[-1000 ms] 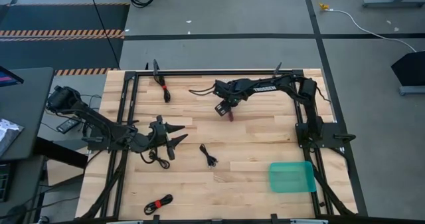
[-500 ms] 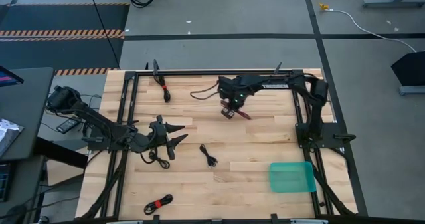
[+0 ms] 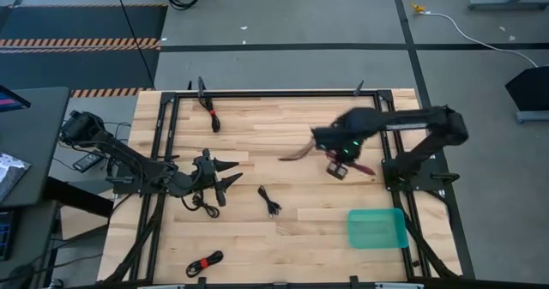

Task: Pick and place USB-C Cables
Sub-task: Put the pink charger cable into the green bin

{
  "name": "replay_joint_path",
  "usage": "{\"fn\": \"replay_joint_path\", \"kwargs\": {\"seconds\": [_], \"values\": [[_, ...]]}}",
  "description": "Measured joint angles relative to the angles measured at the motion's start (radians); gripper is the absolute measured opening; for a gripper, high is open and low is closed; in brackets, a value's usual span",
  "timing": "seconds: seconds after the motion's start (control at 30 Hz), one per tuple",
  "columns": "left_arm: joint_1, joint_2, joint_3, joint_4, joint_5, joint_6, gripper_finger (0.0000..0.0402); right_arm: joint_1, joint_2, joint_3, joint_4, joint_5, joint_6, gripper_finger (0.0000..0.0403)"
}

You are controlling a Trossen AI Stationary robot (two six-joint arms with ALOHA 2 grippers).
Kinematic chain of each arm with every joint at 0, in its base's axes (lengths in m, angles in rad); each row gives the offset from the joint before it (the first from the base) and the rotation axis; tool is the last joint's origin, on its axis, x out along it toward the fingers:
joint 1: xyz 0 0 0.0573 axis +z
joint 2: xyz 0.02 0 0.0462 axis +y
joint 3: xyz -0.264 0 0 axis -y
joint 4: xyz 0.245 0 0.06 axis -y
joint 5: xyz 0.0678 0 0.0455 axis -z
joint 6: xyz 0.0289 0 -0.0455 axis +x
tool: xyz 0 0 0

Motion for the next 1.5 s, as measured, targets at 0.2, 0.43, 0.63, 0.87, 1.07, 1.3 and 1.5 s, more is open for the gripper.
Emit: {"fn": "replay_joint_path", "kwargs": {"seconds": [0.2,0.43,0.63,0.87,1.07,1.3,1.5], "values": [[0.000,0.000,0.000,0.000,0.000,-0.025,0.0181,0.266,-0.079,0.000,0.014,0.000,0.237,0.0019],[0.000,0.000,0.000,0.000,0.038,-0.028,0.0181,0.555,-0.042,0.000,0.047,-0.004,0.518,0.0020],[0.000,0.000,0.000,0.000,0.090,-0.073,0.0181,0.723,0.060,0.000,0.046,0.049,0.571,0.0020],[0.000,0.000,0.000,0.002,0.117,-0.074,0.0181,0.789,0.166,0.000,0.057,0.028,0.483,0.0021],[0.000,0.000,0.000,0.003,0.117,-0.072,0.0181,0.808,0.225,-0.001,0.062,0.021,0.413,0.0021],[0.000,0.000,0.000,0.003,0.117,-0.072,0.0181,0.845,0.232,-0.061,0.147,0.023,0.467,0.0022],[0.001,0.000,0.000,0.007,0.102,-0.070,0.0181,0.869,0.233,-0.100,0.157,0.018,0.499,0.0031]]}}
